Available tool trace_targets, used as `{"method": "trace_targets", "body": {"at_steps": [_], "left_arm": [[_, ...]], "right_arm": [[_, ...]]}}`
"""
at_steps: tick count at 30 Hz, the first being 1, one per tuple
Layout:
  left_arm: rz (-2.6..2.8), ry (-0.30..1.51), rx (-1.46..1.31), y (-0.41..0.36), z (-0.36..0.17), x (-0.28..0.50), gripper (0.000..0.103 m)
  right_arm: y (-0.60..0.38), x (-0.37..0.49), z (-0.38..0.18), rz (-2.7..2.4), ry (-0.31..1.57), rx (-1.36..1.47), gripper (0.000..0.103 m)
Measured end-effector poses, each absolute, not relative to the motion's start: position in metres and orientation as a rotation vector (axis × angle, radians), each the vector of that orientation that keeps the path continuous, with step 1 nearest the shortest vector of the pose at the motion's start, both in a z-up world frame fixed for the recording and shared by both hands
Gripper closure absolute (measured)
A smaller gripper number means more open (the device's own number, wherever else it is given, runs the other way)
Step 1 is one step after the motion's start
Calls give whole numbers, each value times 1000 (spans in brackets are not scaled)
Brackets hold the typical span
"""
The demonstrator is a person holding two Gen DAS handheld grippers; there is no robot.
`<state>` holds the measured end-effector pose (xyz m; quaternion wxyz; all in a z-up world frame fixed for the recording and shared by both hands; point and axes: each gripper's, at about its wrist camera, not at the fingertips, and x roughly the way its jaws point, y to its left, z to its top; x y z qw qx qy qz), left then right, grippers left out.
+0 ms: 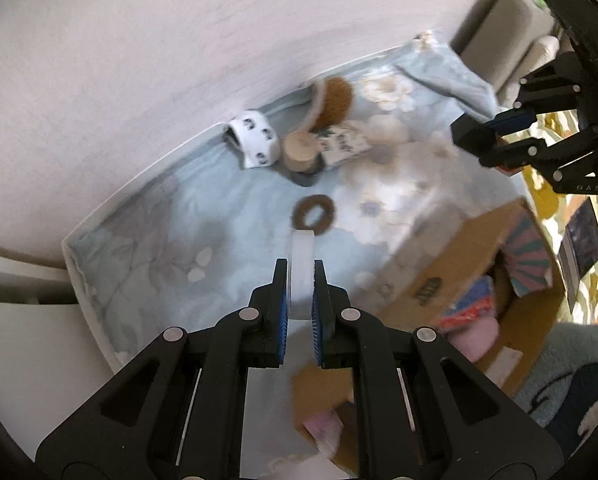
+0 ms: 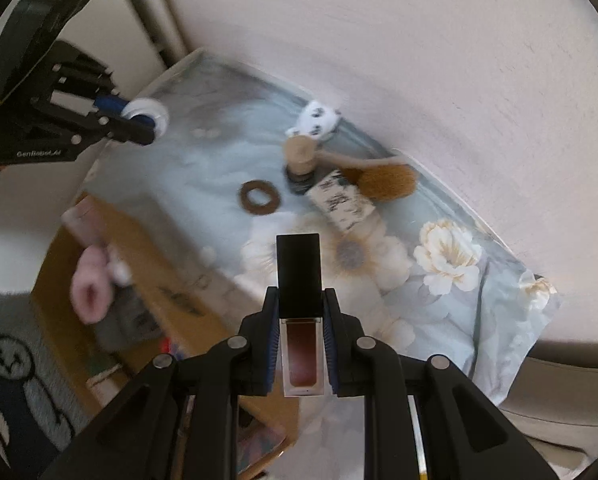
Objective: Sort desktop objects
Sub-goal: 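Carry the tape roll and lipstick over the box and open both tools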
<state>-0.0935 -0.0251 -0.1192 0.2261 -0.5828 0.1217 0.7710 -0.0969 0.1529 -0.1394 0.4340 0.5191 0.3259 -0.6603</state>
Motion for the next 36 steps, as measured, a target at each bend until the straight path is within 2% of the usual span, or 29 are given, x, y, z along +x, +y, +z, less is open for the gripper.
{"method": "trace_targets", "body": {"at_steps": [8,15,24,36], "left_arm": [[2121,313,-1571,-5,-94,-42,94],[2084,264,-1610,5,-107,3,94],[2048,259,-1692,12,-139,36,94],[2053,292,-1697,20,-153,40,94]], "right_arm": [[151,-27,-124,-1517,835,1219,85],[157,13,-140,-1445,796,1222,85],[170,28,-178,-1408,799,1292,85],[175,29,-191,-1416,844,1312,85]]}}
